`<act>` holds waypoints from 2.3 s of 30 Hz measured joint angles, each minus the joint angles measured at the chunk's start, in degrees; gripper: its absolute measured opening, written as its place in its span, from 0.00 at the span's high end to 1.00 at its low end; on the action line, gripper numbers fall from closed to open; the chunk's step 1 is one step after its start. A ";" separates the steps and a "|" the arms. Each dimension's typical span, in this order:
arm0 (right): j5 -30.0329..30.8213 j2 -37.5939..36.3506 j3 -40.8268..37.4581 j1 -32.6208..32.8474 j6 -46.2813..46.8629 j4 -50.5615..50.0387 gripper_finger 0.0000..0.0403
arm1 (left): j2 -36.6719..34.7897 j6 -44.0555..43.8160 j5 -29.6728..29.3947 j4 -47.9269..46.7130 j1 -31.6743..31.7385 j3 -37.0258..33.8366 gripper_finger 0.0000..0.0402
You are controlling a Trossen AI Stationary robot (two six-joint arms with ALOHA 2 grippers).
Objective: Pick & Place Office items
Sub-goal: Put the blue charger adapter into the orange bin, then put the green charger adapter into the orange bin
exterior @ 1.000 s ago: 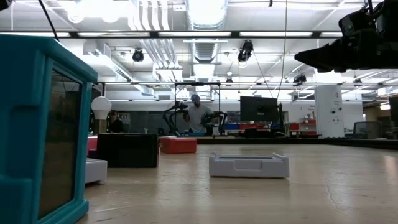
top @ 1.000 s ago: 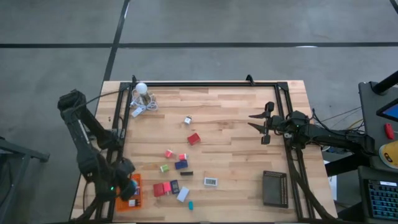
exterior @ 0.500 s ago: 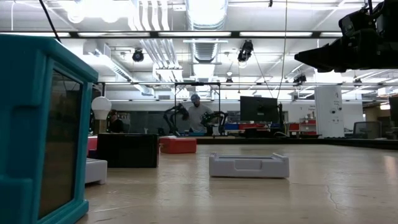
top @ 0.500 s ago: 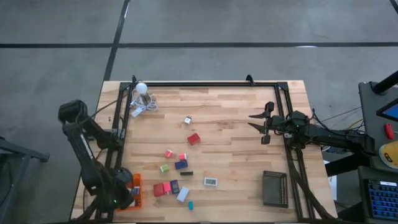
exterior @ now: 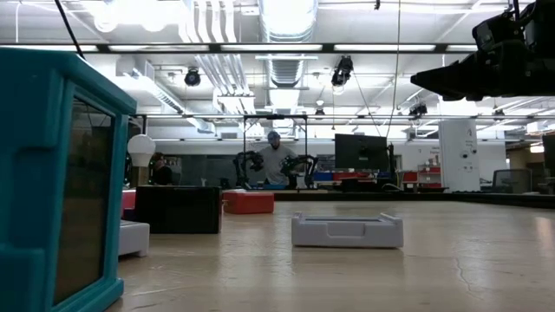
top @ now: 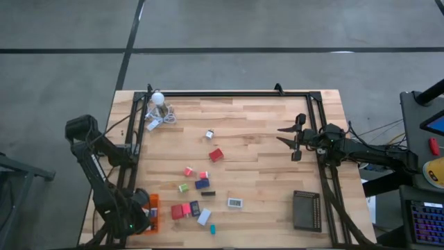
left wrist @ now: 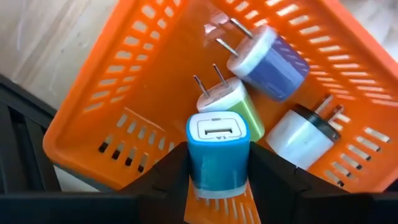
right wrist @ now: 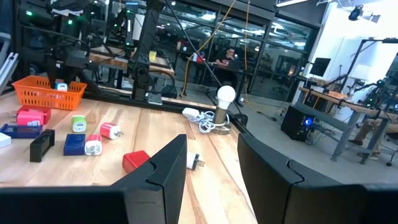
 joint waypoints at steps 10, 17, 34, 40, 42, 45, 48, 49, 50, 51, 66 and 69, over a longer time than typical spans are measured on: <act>0.00 0.00 0.00 0.00 0.00 0.00 0.65 | -0.05 -0.78 -1.66 -0.11 0.03 -0.06 0.60; 0.00 0.00 0.00 0.00 0.00 0.00 0.65 | -0.04 -0.90 -2.01 -0.07 0.09 -0.10 0.51; -0.01 -0.01 0.00 0.00 0.00 0.00 0.65 | -0.06 -1.09 -2.02 0.50 0.11 -0.10 0.45; -0.01 0.00 0.00 0.00 0.00 0.00 0.65 | -0.07 -0.92 -2.03 0.61 0.11 0.88 0.45; -0.02 0.00 0.00 0.01 0.00 0.00 0.65 | -0.10 -0.92 -2.02 0.60 0.11 1.20 0.45; -0.02 0.00 0.00 0.00 0.00 0.00 0.65 | -0.10 -0.69 -2.02 0.54 0.11 1.50 0.45; -0.01 0.00 0.01 0.00 0.00 0.00 0.65 | -0.12 -0.44 -2.01 0.06 0.11 1.84 0.45; -0.01 0.00 0.00 0.00 0.00 0.00 0.65 | -0.13 -0.44 -2.01 -0.23 0.11 1.98 0.45; -0.01 0.00 0.00 0.00 0.00 0.00 0.65 | -0.21 -0.44 -2.02 -0.37 0.11 2.11 0.45; 0.00 -0.02 0.00 0.01 0.00 0.00 0.65 | -0.28 -0.44 -2.03 -0.75 0.11 2.31 0.45; -0.02 0.00 0.00 0.02 0.00 0.01 0.65 | -5.96 4.06 -9.25 -7.35 3.84 4.14 0.45; 0.00 0.00 0.00 0.00 0.00 0.01 0.65 | -7.08 5.86 -11.23 -8.71 6.60 3.77 0.45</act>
